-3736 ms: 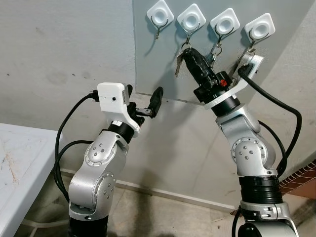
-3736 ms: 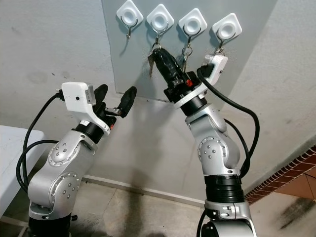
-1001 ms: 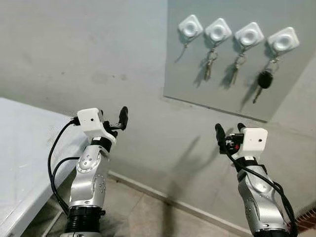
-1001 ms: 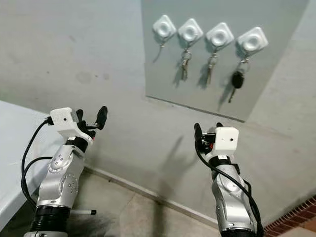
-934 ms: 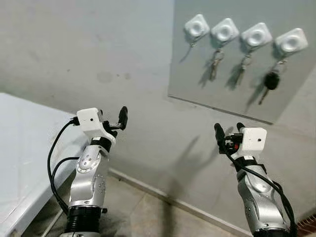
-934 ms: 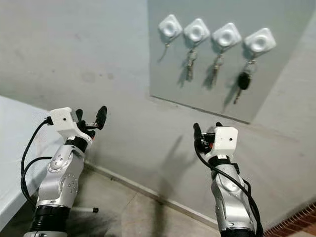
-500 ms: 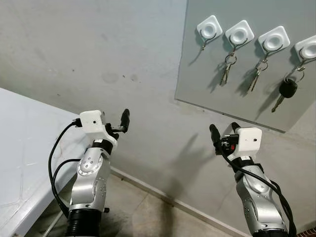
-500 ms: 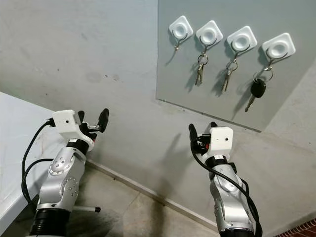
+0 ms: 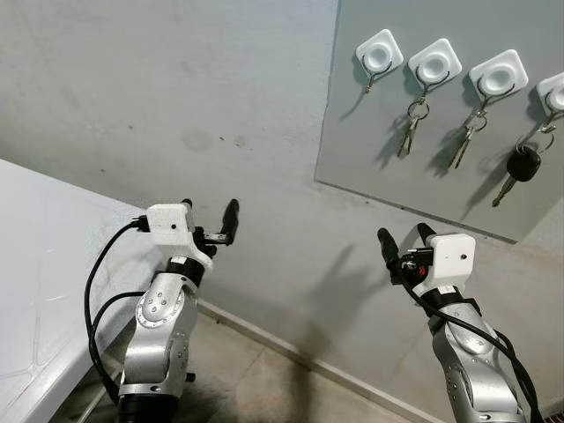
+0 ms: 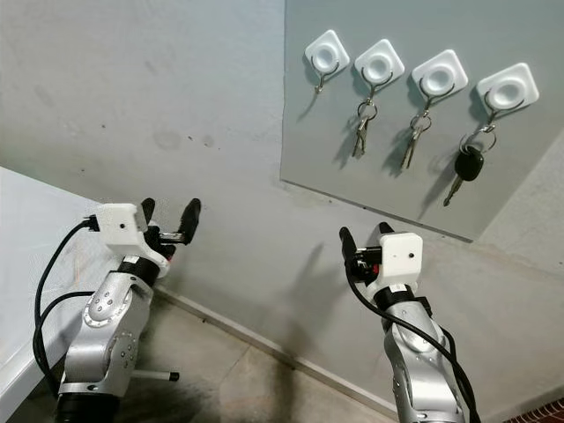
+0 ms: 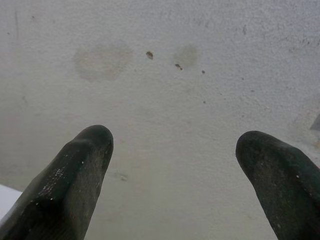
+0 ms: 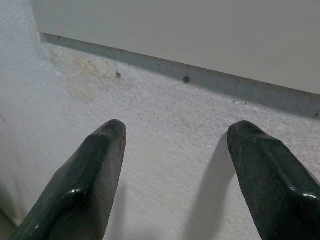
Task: Hang keys on a hook
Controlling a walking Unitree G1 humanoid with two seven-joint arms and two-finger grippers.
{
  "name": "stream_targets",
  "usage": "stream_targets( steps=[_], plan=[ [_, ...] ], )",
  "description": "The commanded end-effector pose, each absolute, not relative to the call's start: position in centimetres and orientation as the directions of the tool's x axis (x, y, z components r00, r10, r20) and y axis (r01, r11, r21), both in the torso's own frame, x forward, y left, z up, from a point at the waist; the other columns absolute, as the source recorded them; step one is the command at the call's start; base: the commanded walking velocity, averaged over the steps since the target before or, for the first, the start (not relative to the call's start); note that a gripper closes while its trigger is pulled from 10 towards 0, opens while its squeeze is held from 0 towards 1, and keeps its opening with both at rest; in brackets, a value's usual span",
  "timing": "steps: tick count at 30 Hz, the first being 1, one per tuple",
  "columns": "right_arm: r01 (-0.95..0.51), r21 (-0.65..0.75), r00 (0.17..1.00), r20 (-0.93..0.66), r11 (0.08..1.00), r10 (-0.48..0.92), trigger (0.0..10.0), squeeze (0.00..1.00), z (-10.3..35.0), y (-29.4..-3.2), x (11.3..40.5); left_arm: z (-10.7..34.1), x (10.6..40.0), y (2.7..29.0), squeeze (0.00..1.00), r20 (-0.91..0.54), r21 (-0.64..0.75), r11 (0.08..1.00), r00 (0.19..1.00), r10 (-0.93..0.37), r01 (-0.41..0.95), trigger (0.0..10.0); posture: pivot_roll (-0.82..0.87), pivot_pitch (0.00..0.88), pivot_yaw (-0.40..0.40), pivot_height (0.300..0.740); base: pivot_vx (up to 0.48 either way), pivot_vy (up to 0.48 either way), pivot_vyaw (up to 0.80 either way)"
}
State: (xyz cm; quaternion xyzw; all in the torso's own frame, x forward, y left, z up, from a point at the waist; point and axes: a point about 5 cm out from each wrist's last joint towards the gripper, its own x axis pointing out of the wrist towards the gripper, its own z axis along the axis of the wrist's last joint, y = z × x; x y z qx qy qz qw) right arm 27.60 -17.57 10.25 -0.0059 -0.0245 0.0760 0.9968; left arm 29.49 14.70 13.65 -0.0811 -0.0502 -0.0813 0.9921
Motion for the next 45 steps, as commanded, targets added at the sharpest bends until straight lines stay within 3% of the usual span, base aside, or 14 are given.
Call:
stream_targets(
  steps=[1, 45],
  plan=[
    [-0.182, -0.026, 0.979, 0.083, 0.983, 0.184, 10.0, 0.00, 11.44, -17.24, 27.87, 13.94, 29.38, 15.05, 0.00, 0.116, -0.132, 0.978, 0.983, -0.145, 0.160, 10.0, -0.02, 0.000, -0.027, 0.740, 0.000, 0.000, 0.79],
    [-0.202, -0.055, 0.975, 0.086, 0.978, 0.206, 10.0, 0.00, 12.29, -17.93, 28.45, 14.33, 29.95, 15.53, 0.00, 0.107, -0.142, 0.982, 0.988, -0.109, 0.123, 10.0, -0.01, 0.000, -0.048, 0.740, 0.000, 0.000, 0.79]
  ],
)
